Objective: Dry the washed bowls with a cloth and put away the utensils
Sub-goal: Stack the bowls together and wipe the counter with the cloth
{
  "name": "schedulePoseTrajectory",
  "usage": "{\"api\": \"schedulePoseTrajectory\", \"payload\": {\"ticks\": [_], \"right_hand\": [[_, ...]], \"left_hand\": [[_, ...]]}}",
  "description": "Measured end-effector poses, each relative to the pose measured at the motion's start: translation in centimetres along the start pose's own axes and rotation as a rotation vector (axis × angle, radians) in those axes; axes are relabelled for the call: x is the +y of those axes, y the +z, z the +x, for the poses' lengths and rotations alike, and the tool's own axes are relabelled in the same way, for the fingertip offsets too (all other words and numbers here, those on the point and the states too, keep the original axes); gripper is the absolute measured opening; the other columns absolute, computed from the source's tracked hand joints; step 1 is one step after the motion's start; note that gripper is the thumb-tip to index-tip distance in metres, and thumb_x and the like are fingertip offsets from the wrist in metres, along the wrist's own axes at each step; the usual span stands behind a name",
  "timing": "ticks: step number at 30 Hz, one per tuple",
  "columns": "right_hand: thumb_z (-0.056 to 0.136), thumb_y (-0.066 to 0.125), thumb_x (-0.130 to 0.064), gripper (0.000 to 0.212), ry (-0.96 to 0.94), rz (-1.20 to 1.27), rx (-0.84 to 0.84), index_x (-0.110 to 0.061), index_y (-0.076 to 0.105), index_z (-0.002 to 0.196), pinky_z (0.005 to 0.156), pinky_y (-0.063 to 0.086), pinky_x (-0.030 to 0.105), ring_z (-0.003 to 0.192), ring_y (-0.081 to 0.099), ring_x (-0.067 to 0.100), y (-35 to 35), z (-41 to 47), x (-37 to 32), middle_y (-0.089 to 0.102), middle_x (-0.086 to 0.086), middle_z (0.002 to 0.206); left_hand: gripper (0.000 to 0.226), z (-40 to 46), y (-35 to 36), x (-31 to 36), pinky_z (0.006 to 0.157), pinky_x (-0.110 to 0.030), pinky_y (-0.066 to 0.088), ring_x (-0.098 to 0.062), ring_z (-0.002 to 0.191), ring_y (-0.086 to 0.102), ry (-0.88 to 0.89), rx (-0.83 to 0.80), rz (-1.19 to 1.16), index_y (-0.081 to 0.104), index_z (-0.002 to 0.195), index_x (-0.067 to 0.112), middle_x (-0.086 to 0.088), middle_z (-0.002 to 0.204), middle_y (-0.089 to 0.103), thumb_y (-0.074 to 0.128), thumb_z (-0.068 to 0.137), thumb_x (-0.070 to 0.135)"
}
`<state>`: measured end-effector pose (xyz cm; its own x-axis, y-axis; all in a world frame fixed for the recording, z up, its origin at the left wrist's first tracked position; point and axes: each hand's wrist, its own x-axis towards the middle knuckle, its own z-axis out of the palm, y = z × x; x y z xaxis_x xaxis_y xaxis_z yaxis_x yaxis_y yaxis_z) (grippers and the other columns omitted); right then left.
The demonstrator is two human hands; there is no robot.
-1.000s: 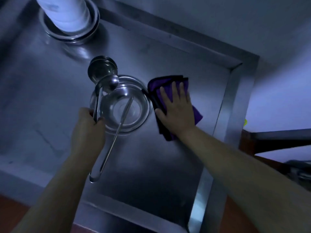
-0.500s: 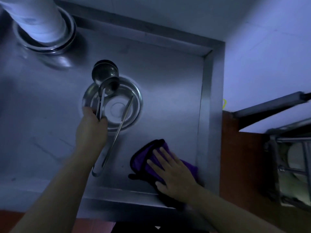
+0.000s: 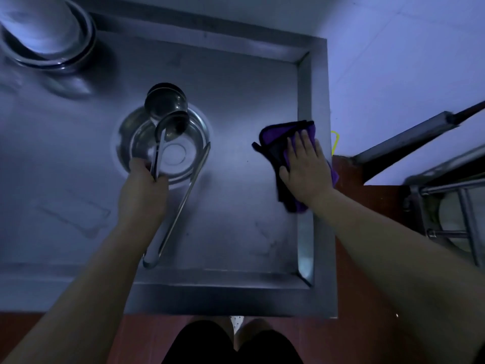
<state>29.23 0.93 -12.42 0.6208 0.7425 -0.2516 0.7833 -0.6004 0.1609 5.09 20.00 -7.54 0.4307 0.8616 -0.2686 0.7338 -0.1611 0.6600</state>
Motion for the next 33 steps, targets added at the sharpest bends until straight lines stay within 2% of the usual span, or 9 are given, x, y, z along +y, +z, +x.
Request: {"api": "schedulePoseTrajectory", "payload": {"ticks": [4, 6, 10, 15, 19, 23, 25, 29, 33], "right_hand": [[0.082, 0.038, -0.039, 0.071, -0.04, 0.064, -0.013, 0.005, 0.041, 0.138, 0.112, 0.025, 0.051, 0.138, 0.032, 0.039, 0.6, -8.0, -2.0, 0.038, 0.028, 0.144], [0.079, 0.035, -0.041, 0.072, -0.068, 0.081, -0.032, 0.004, 0.048, 0.134, 0.109, 0.031, 0.051, 0.134, 0.038, 0.039, 1.4, -12.5, -3.0, 0.044, 0.028, 0.14], [0.086, 0.035, -0.038, 0.062, -0.045, 0.146, -0.003, -0.001, 0.052, 0.132, 0.111, 0.028, 0.048, 0.136, 0.037, 0.034, 2.9, -19.7, -4.9, 0.045, 0.021, 0.142], [0.094, 0.038, -0.04, 0.056, 0.065, 0.272, 0.009, -0.011, 0.041, 0.142, 0.117, 0.009, 0.037, 0.145, 0.019, 0.026, 3.4, -24.0, -7.9, 0.03, 0.012, 0.153], [0.099, 0.038, -0.045, 0.057, 0.118, 0.275, -0.008, -0.015, 0.032, 0.147, 0.119, 0.007, 0.037, 0.145, 0.016, 0.028, 3.0, -24.9, -11.2, 0.027, 0.014, 0.154], [0.094, 0.012, -0.059, 0.071, 0.096, 0.25, -0.06, -0.016, 0.025, 0.149, 0.119, 0.01, 0.039, 0.145, 0.016, 0.032, 1.5, -23.4, -16.2, 0.024, 0.017, 0.155], [0.098, 0.023, -0.056, 0.066, 0.07, 0.243, -0.072, -0.014, 0.025, 0.149, 0.119, 0.012, 0.04, 0.144, 0.017, 0.033, 0.9, -22.1, -19.6, 0.024, 0.018, 0.154], [0.096, 0.043, -0.046, 0.061, 0.02, 0.272, -0.012, -0.005, 0.04, 0.142, 0.114, 0.024, 0.048, 0.136, 0.033, 0.041, -1.0, -19.3, -28.1, 0.037, 0.026, 0.146], [0.095, 0.04, -0.046, 0.063, -0.062, 0.311, -0.016, -0.004, 0.041, 0.141, 0.114, 0.025, 0.05, 0.137, 0.032, 0.04, -3.1, -16.1, -37.6, 0.036, 0.025, 0.146]], "left_hand": [[0.012, -3.5, -0.9, -1.7, 0.063, -0.036, 0.034, -0.029, 0.072, 0.047, -0.007, 0.025, -0.009, 0.039, 0.1, 0.01, -0.005, 0.08, 0.049, 0.045, 0.091, 0.015], [0.012, -5.5, -1.4, -2.6, 0.059, -0.037, 0.035, -0.026, 0.067, 0.048, 0.007, 0.035, -0.024, 0.038, 0.098, 0.011, -0.002, 0.074, 0.047, 0.046, 0.091, 0.016], [0.012, -9.4, -2.9, -4.5, 0.061, -0.038, 0.04, -0.03, 0.068, 0.051, 0.023, 0.043, -0.072, 0.039, 0.098, 0.01, -0.002, 0.072, 0.048, 0.047, 0.091, 0.015], [0.011, -12.4, -6.2, -7.7, 0.061, -0.036, 0.037, -0.03, 0.07, 0.05, 0.012, 0.086, -0.059, 0.039, 0.097, 0.011, -0.001, 0.073, 0.049, 0.048, 0.091, 0.016], [0.015, -12.7, -9.5, -10.6, 0.066, -0.039, 0.039, -0.032, 0.077, 0.051, -0.027, 0.115, -0.032, 0.042, 0.101, 0.006, -0.013, 0.087, 0.054, 0.048, 0.091, 0.017], [0.014, -11.0, -12.2, -13.2, 0.063, -0.035, 0.033, -0.027, 0.072, 0.047, -0.046, 0.153, -0.039, 0.041, 0.099, 0.008, -0.01, 0.085, 0.051, 0.049, 0.092, 0.017], [0.013, -9.5, -13.8, -14.6, 0.061, -0.035, 0.031, -0.025, 0.068, 0.046, -0.054, 0.156, -0.048, 0.041, 0.098, 0.01, -0.005, 0.08, 0.05, 0.049, 0.092, 0.018], [0.014, -5.6, -17.7, -18.0, 0.057, -0.034, 0.033, -0.021, 0.063, 0.048, -0.059, 0.129, -0.058, 0.043, 0.099, 0.01, 0.001, 0.073, 0.049, 0.049, 0.091, 0.02], [0.012, -1.1, -23.0, -21.4, 0.052, -0.031, 0.031, -0.017, 0.061, 0.047, -0.055, 0.132, -0.068, 0.042, 0.098, 0.012, 0.001, 0.072, 0.049, 0.05, 0.09, 0.017]]}}
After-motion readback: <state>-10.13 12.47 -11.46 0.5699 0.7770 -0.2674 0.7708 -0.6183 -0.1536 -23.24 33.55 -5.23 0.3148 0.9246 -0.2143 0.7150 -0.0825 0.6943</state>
